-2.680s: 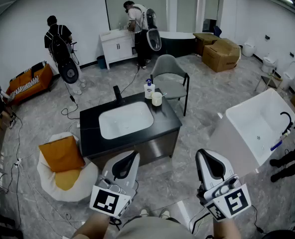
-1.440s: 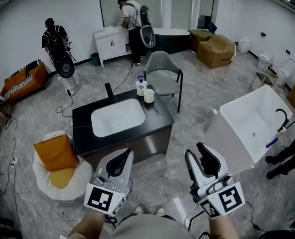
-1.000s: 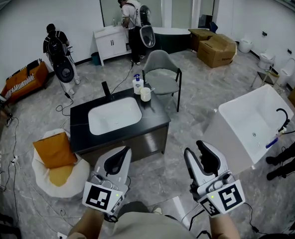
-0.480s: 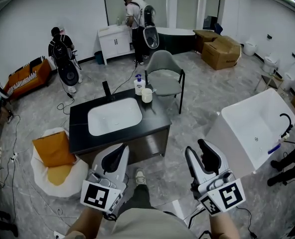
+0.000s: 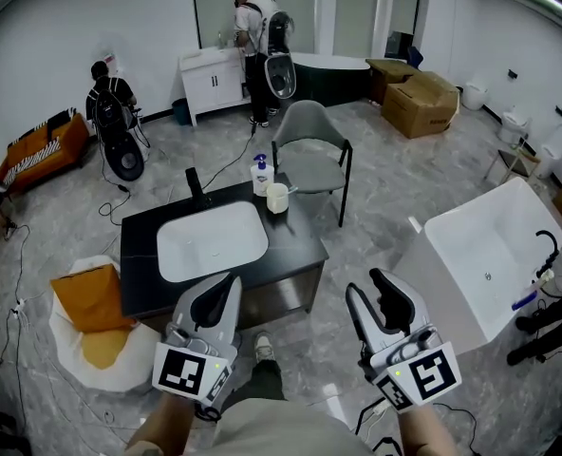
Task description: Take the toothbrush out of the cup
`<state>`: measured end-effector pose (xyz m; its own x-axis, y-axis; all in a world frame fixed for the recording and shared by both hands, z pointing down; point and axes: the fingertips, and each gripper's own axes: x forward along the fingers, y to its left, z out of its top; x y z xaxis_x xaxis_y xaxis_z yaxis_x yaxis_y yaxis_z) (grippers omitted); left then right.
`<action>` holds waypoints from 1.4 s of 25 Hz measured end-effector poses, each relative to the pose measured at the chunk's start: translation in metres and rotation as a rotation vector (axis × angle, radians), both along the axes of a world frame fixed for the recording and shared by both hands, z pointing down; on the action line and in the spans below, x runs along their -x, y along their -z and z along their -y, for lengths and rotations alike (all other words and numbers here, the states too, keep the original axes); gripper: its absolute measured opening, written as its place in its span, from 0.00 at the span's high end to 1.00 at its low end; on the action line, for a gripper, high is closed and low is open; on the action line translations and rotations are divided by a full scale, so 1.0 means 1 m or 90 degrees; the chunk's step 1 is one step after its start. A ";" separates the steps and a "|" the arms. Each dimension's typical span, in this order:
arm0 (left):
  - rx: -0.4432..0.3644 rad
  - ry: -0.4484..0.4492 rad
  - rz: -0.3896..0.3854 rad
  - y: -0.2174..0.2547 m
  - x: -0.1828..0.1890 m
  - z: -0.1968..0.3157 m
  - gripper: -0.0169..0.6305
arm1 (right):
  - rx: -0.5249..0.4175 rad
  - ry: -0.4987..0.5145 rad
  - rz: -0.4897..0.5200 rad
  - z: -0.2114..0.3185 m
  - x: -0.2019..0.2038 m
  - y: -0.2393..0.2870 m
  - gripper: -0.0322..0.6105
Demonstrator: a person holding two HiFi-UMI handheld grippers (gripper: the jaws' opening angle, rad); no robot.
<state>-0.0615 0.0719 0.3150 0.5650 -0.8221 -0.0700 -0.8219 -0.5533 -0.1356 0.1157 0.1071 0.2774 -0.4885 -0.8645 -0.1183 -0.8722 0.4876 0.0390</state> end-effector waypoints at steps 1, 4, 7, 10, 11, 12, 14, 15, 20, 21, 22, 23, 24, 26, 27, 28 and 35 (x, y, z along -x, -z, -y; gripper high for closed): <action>0.003 -0.001 0.000 -0.001 0.001 0.013 0.97 | 0.002 0.003 -0.005 0.012 0.004 -0.001 0.71; 0.009 -0.006 -0.001 0.000 0.003 0.054 0.97 | 0.009 0.005 -0.004 0.053 0.010 0.000 0.71; 0.010 -0.014 -0.002 0.006 0.006 0.097 0.97 | 0.017 -0.006 0.002 0.099 0.013 0.004 0.71; 0.012 -0.022 0.002 0.010 0.014 0.140 0.97 | 0.024 -0.010 -0.006 0.142 0.022 0.006 0.71; 0.013 -0.025 0.003 0.012 0.016 0.154 0.97 | 0.026 -0.010 -0.012 0.156 0.026 0.006 0.71; 0.013 -0.027 0.004 0.013 0.019 0.169 0.97 | 0.029 -0.009 -0.017 0.171 0.030 0.007 0.71; 0.014 -0.031 0.007 0.015 0.024 0.200 0.97 | 0.032 -0.011 -0.019 0.201 0.038 0.008 0.71; 0.016 -0.032 0.009 0.016 0.027 0.215 0.97 | 0.033 -0.013 -0.017 0.216 0.040 0.008 0.71; 0.023 -0.039 0.009 0.017 0.039 0.282 0.97 | 0.026 -0.027 -0.016 0.282 0.050 0.012 0.71; 0.024 -0.042 0.009 0.016 0.040 0.292 0.97 | 0.026 -0.031 -0.015 0.293 0.051 0.012 0.70; 0.025 -0.045 0.010 0.016 0.042 0.301 0.97 | 0.027 -0.035 -0.014 0.302 0.052 0.012 0.70; 0.026 -0.047 0.011 0.016 0.044 0.309 0.97 | 0.028 -0.038 -0.011 0.311 0.053 0.012 0.70; 0.027 -0.048 0.012 0.015 0.045 0.316 0.97 | 0.029 -0.041 -0.008 0.319 0.053 0.011 0.70; 0.029 -0.047 0.013 0.014 0.046 0.330 0.97 | 0.031 -0.046 -0.004 0.333 0.052 0.013 0.70; 0.031 -0.046 0.012 0.014 0.046 0.336 0.97 | 0.032 -0.046 -0.003 0.340 0.051 0.014 0.70; 0.035 -0.045 0.009 0.013 0.045 0.340 0.97 | 0.034 -0.045 -0.004 0.346 0.050 0.014 0.70; 0.050 -0.018 0.006 0.005 0.041 0.364 0.97 | 0.047 -0.002 0.003 0.379 0.046 0.003 0.68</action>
